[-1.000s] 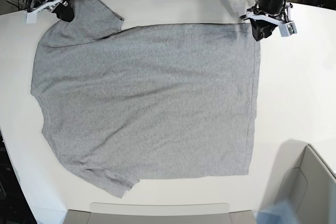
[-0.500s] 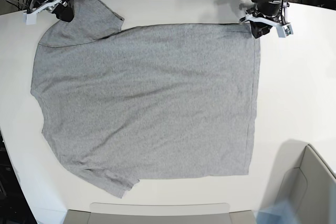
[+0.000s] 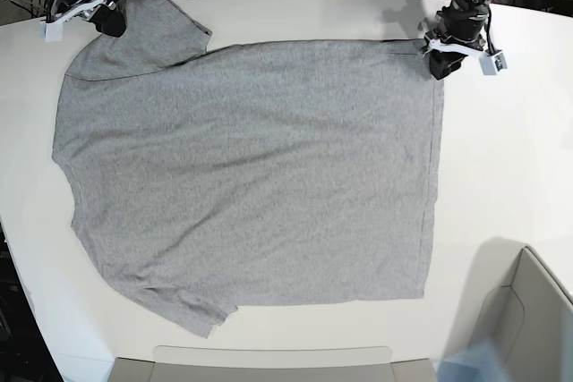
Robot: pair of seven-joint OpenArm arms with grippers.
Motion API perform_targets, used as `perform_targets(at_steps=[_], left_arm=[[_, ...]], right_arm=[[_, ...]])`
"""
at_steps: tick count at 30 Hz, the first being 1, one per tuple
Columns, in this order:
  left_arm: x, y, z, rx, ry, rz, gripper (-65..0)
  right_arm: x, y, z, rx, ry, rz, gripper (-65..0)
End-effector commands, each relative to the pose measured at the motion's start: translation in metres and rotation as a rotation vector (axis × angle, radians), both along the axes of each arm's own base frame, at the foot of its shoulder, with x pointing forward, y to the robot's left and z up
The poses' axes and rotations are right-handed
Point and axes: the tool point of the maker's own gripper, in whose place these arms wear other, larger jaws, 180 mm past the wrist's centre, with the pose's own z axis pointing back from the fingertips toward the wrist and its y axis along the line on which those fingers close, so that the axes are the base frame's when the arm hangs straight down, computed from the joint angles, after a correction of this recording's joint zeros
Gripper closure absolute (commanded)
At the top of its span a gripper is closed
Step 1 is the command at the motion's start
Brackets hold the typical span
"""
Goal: Fold the T-shirt properly
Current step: 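Grasp the shirt's shoulder edges with both grippers, then lift the shoulder edge and fold it over toward the hem with both grippers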
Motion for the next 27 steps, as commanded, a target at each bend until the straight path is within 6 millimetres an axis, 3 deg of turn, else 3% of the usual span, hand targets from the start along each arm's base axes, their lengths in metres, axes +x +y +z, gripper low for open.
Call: perform_targets(at_steps=[1, 7, 11, 15, 19, 21, 27], left_arm=[[-0.007, -0.005, -0.002, -0.021, 0.029, -0.022, -18.4], [-0.011, -0.014, -0.007, -0.043, 0.055, -0.045, -18.2], [-0.011, -0.011, -0.007, -0.037, 0.055, -0.038, -13.6], [-0.010, -0.010, -0.007, -0.036, 0.053, -0.035, -1.9], [-0.009, -0.009, -0.004, -0.030, 0.038, -0.032, 0.0], [-0.004, -0.009, 0.002, -0.028, 0.020, -0.037, 0.0], [0.005, 0.017, 0.033, 0.030, -0.057, 0.006, 0.0]], right_arm=[[-0.018, -0.005, -0.013, -0.048, 0.103, 0.031, -13.2], [-0.018, 0.003, -0.015, -0.039, 0.108, 0.055, -13.1], [-0.018, 0.009, -0.017, -0.027, 0.112, 0.069, -12.5], [-0.017, 0.019, -0.020, -0.013, 0.114, 0.091, -0.1], [-0.012, 0.016, -0.017, -0.022, 0.103, 0.092, 0.0], [-0.006, 0.012, -0.011, -0.039, 0.073, 0.087, 0.0], [0.013, -0.004, 0.029, -0.150, -0.048, 0.082, 0.0]])
